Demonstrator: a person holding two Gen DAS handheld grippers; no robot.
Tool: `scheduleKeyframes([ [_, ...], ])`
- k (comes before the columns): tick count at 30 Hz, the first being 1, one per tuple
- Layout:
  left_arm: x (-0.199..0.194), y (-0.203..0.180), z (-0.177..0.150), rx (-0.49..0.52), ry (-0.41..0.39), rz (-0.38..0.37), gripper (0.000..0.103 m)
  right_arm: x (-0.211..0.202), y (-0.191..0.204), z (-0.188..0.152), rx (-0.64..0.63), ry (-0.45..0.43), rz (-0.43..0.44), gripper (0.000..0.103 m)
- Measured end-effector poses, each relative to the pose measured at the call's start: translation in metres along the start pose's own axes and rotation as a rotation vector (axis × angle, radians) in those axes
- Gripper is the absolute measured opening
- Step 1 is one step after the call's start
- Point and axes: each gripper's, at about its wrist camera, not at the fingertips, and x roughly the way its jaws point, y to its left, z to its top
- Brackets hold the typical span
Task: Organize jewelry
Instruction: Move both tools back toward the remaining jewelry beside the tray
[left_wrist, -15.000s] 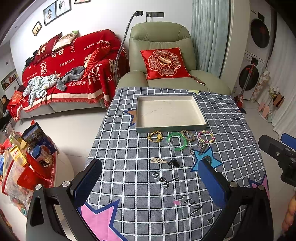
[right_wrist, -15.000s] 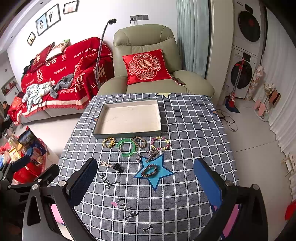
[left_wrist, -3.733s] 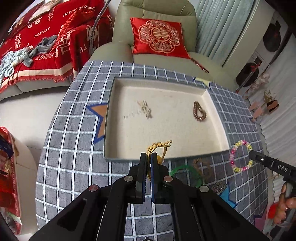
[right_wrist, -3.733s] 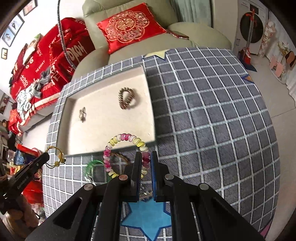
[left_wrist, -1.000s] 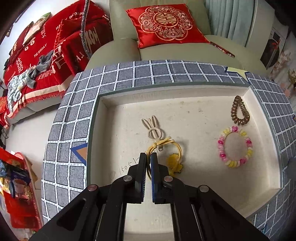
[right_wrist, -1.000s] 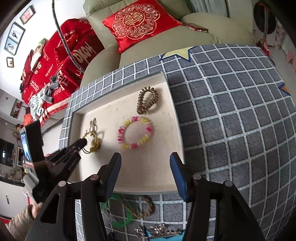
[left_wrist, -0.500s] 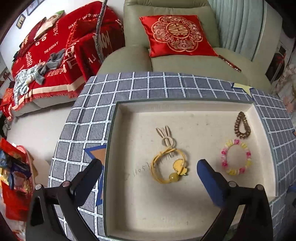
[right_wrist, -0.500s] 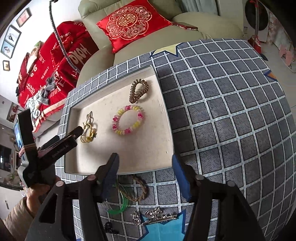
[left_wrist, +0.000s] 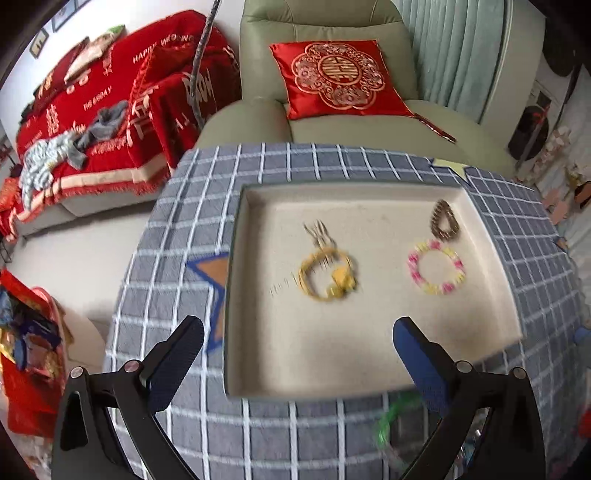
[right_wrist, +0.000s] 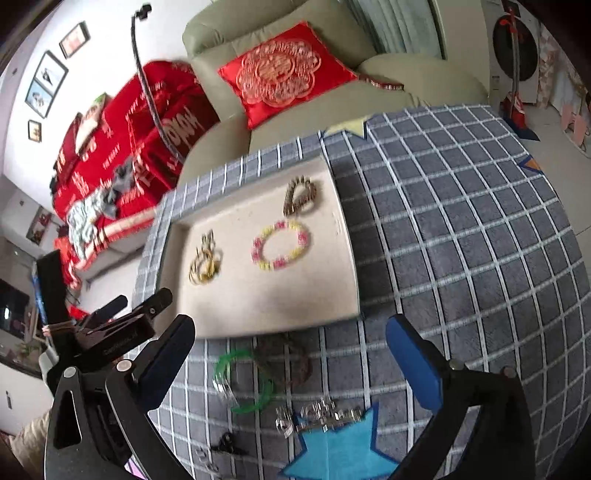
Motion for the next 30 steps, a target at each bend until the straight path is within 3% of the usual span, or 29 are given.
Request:
scheduleKeyframes([
  [11, -0.007, -0.004, -0.064, -0.028, 0.138, -0.052, 0.103, 0.004, -0.032, -0.045, 0.075, 0.134, -0.112, 0.103],
  [17, 0.003, -0.004, -0.079, -0.053, 0.202, -0.055, 0.103, 0.009, -0.043, -0.066, 0.09, 0.192, -0.167, 0.103],
  [23, 0.011, -0.006, -0.083, -0.059, 0.239, -0.062, 0.103, 0.013, -0.035, -0.087, -0.007, 0.217, -0.191, 0.103],
  [30, 0.023, -0.003, -0.086, -0.065, 0.267, -0.06, 0.103, 0.019, -0.029, -0.091, -0.115, 0.222, -0.156, 0.103],
])
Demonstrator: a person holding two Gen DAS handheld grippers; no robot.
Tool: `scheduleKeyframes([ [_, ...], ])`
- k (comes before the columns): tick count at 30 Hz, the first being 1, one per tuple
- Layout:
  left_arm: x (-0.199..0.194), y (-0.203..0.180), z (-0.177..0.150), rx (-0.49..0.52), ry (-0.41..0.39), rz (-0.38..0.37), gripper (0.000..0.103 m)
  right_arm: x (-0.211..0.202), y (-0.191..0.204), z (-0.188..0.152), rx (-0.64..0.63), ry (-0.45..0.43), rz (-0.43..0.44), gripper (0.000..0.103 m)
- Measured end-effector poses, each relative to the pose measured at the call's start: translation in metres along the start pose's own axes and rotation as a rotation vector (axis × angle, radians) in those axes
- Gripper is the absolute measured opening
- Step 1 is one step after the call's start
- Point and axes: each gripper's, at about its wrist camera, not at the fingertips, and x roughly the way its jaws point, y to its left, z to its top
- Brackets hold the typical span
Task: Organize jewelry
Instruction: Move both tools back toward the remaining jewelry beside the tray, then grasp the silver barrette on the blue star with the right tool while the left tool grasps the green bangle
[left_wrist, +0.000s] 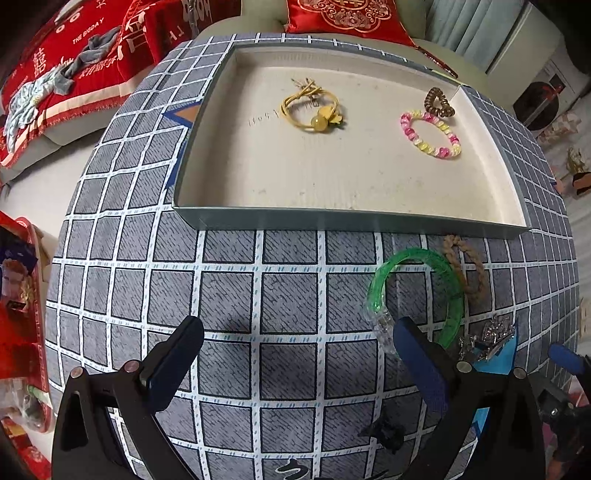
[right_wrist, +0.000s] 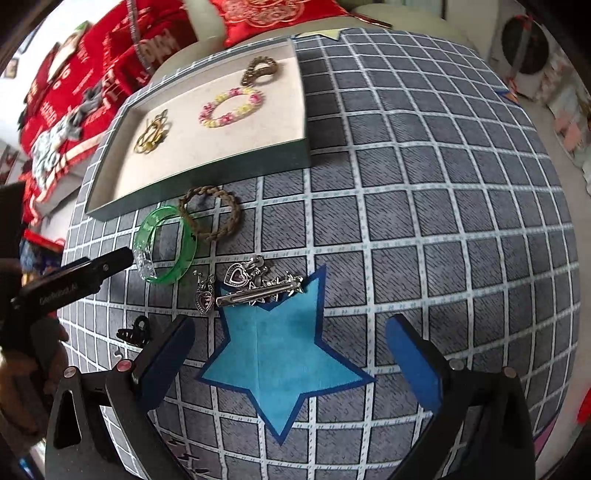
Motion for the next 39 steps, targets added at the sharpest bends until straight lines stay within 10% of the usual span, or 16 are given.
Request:
scheduleKeyframes([
  [24, 0.024, -0.039, 0.015, 0.108, 0.007, -0.017, 0.1, 0.036, 0.05, 0.008, -0.489, 0.037, -0.102, 0.05],
  [31, 0.032, -0.078, 0.017, 0.171, -0.001, -0.009, 0.083, 0.036, 0.058, 0.002, -0.485, 0.038, -0.107, 0.018],
  [39, 0.026, -0.087, 0.012, 0.196, 0.001, -0.024, 0.051, 0.027, 0.043, 0.001, -0.322, 0.045, -0.051, 0.018],
])
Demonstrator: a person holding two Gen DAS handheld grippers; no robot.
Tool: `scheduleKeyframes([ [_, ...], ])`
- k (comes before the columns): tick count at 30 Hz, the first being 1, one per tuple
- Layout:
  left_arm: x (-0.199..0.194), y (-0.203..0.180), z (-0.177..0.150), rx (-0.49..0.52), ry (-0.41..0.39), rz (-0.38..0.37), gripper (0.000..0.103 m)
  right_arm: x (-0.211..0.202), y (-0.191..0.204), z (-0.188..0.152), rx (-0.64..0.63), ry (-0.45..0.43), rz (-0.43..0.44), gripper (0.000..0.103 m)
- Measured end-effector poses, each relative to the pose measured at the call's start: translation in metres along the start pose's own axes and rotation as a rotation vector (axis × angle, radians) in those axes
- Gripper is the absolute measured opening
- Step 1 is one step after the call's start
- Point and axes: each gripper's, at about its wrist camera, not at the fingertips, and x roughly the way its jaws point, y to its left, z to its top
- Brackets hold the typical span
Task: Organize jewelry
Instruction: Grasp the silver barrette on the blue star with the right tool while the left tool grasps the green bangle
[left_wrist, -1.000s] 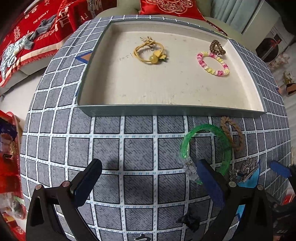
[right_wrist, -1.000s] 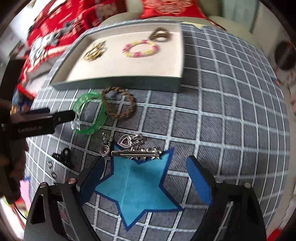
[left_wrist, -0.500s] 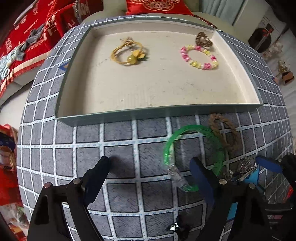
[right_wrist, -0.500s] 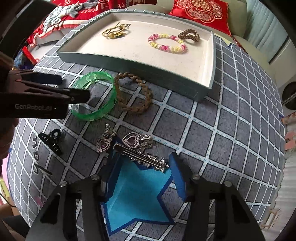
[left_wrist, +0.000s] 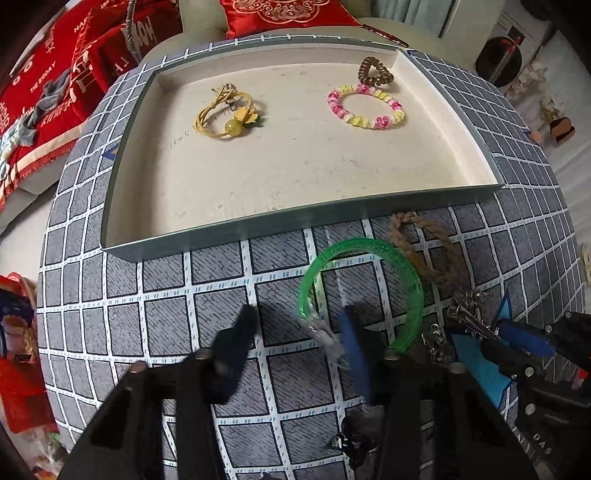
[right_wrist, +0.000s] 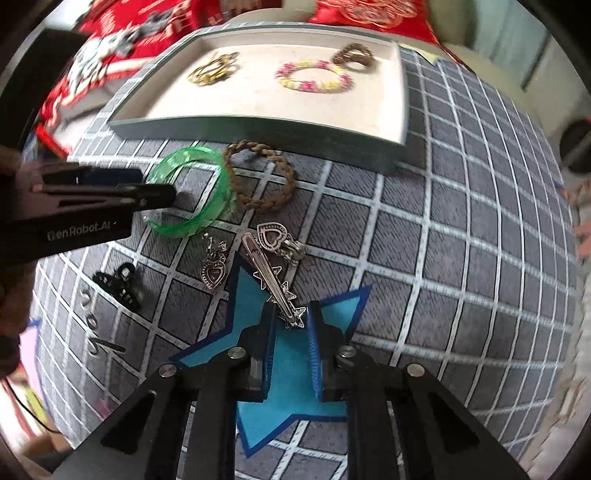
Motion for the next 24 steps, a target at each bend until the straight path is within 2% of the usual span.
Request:
scheduleKeyframes([
  [1, 0.0, -0.001, 0.0, 0.003, -0.002, -0.009, 0.038, -0.001, -0.003, -0.001, 0.028, -0.001, 0.013, 0.018],
  [4, -0.002, -0.001, -0.002, -0.002, -0.005, -0.031, 0.026, -0.005, -0.012, -0.005, 0.102, -0.003, 0.045, 0.018],
  [12, -0.014, 0.008, -0.014, -0.03, -0.027, -0.069, 0.025, -0.018, -0.024, -0.014, 0.175, -0.024, 0.086, 0.018],
  [18, -0.026, 0.02, -0.01, -0.041, -0.055, -0.081, 0.025, -0.03, -0.023, -0.018, 0.209, -0.045, 0.11, 0.018],
  [21, -0.039, 0.034, -0.016, -0.047, -0.068, -0.085, 0.025, -0.036, -0.021, -0.018, 0.217, -0.058, 0.117, 0.018],
  [22, -0.052, 0.052, -0.025, -0.048, -0.072, -0.088, 0.025, -0.037, -0.021, -0.018, 0.217, -0.06, 0.119, 0.018],
  [24, -0.058, 0.055, -0.029, -0.052, -0.078, -0.089, 0.025, -0.037, -0.018, -0.017, 0.211, -0.06, 0.111, 0.018],
])
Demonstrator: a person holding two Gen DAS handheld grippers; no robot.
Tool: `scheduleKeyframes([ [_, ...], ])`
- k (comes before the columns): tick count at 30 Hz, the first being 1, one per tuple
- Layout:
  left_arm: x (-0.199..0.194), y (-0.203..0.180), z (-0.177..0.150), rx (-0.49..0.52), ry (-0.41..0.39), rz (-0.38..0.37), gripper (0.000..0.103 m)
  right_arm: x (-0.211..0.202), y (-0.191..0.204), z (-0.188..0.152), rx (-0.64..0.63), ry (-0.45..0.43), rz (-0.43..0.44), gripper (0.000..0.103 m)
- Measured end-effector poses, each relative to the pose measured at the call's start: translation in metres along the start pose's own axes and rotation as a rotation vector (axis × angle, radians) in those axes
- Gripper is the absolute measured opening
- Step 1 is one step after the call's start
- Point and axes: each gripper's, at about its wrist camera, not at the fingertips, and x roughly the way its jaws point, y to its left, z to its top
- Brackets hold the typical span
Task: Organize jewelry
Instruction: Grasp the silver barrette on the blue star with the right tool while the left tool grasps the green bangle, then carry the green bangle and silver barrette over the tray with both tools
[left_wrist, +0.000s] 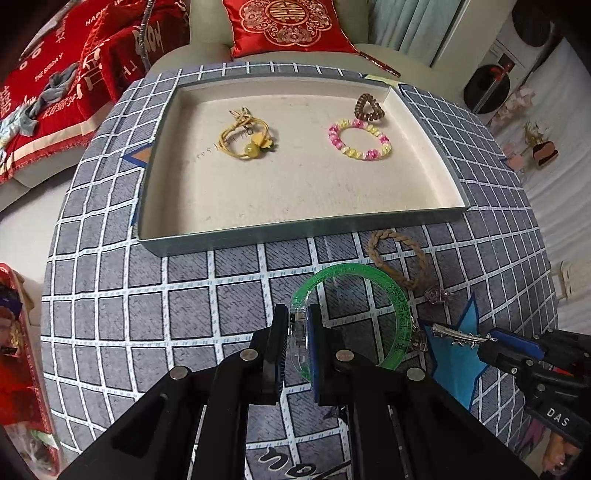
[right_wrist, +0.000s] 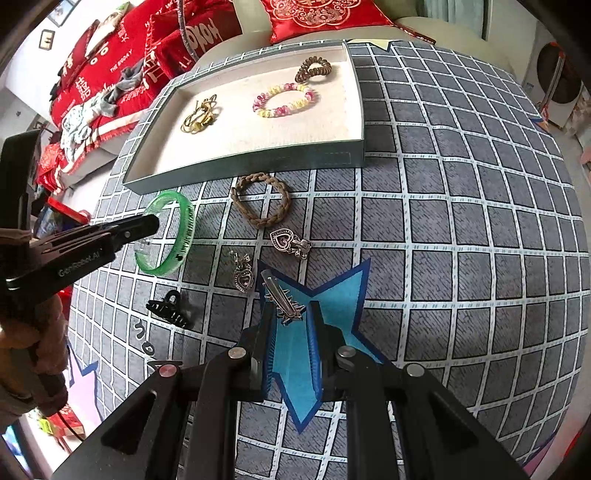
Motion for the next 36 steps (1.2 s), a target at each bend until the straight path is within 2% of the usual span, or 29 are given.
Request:
scheduleKeyframes([
  [3, -0.001, 0.003, 0.0, -0.004, -0.001, 0.001, 0.025, 0.006, 0.001, -0.003, -0.018, 0.015, -0.024, 0.018],
  [6, -0.002, 0.005, -0.004, -0.006, 0.0, 0.001, 0.025, 0.016, 0.001, -0.005, -0.028, 0.061, -0.001, 0.019],
  [7, -0.002, 0.005, -0.005, -0.006, 0.002, 0.002, 0.025, 0.018, 0.003, -0.006, -0.042, 0.069, -0.02, 0.023],
  [8, -0.001, 0.005, -0.005, -0.006, 0.003, 0.003, 0.025, 0.021, 0.007, -0.006, -0.067, 0.076, -0.044, 0.038],
  [10, -0.001, 0.007, -0.006, -0.01, 0.006, 0.003, 0.025, 0.022, 0.013, -0.004, -0.103, 0.066, -0.054, 0.058],
  [15, -0.002, 0.007, -0.008, -0.01, 0.01, 0.005, 0.025, 0.037, 0.029, 0.003, -0.182, 0.074, -0.082, 0.058],
  [16, -0.003, 0.006, -0.008, -0.01, 0.01, 0.005, 0.025, 0.041, 0.034, 0.003, -0.208, 0.078, -0.093, 0.055],
  [18, -0.004, 0.007, -0.009, -0.011, 0.011, 0.005, 0.025, 0.046, 0.044, 0.002, -0.272, 0.074, -0.149, 0.045],
  [19, -0.005, 0.007, -0.01, -0.011, 0.011, 0.004, 0.025, 0.047, 0.048, 0.003, -0.294, 0.076, -0.174, 0.027],
  [20, -0.005, 0.006, -0.009, -0.012, 0.011, 0.005, 0.025, 0.046, 0.051, 0.002, -0.312, 0.076, -0.187, 0.019],
  [23, -0.006, 0.007, -0.011, -0.013, 0.009, 0.003, 0.025, 0.043, 0.046, 0.001, -0.258, 0.083, -0.156, 0.019],
  [29, -0.013, 0.01, -0.011, -0.019, -0.001, -0.001, 0.025, 0.016, 0.016, -0.002, -0.067, 0.052, -0.041, 0.019],
  [36, -0.026, 0.014, -0.002, -0.007, -0.028, 0.002, 0.025, -0.013, 0.002, 0.013, 0.02, -0.011, 0.013, 0.019],
])
